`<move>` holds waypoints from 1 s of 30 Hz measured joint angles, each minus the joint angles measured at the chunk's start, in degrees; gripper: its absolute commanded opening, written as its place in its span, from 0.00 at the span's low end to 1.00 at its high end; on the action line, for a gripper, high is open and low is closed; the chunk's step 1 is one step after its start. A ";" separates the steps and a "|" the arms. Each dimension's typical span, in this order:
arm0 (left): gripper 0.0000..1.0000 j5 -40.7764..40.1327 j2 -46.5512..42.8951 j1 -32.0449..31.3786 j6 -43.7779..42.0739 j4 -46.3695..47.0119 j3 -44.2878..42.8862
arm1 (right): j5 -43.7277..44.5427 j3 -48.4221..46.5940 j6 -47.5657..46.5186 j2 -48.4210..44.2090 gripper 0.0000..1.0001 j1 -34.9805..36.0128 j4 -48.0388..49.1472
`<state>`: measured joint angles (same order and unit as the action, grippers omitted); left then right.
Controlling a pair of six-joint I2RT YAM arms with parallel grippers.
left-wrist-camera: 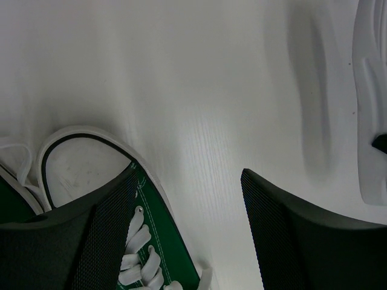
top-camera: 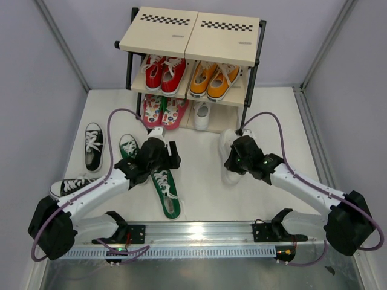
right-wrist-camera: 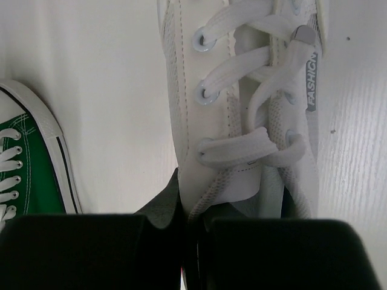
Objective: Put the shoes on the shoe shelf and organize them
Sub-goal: Pick up the shoe, then place the shoe at the shoe shelf.
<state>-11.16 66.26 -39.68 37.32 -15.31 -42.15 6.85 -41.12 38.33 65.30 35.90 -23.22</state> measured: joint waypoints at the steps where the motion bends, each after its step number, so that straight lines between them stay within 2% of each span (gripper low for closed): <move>1: 0.72 0.00 -0.39 0.00 0.02 -0.04 0.17 | 0.13 -0.70 -0.50 1.18 0.03 0.35 0.79; 8: 0.73 -0.35 -2.56 0.00 0.07 -0.83 1.20 | 4.44 -4.46 -2.67 7.19 0.03 0.74 1.75; 16: 0.73 -1.14 -3.45 0.00 0.11 -1.86 2.49 | 7.72 -14.71 -7.10 16.96 0.03 0.74 3.32; 30: 0.73 -2.36 -4.96 0.00 0.15 -2.73 2.95 | 15.87 -25.40 -5.16 31.15 0.03 0.74 3.48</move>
<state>-13.52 61.30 -39.68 37.47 -18.04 -39.20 22.72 -66.52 33.17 96.44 36.64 -19.75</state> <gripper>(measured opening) 0.726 0.090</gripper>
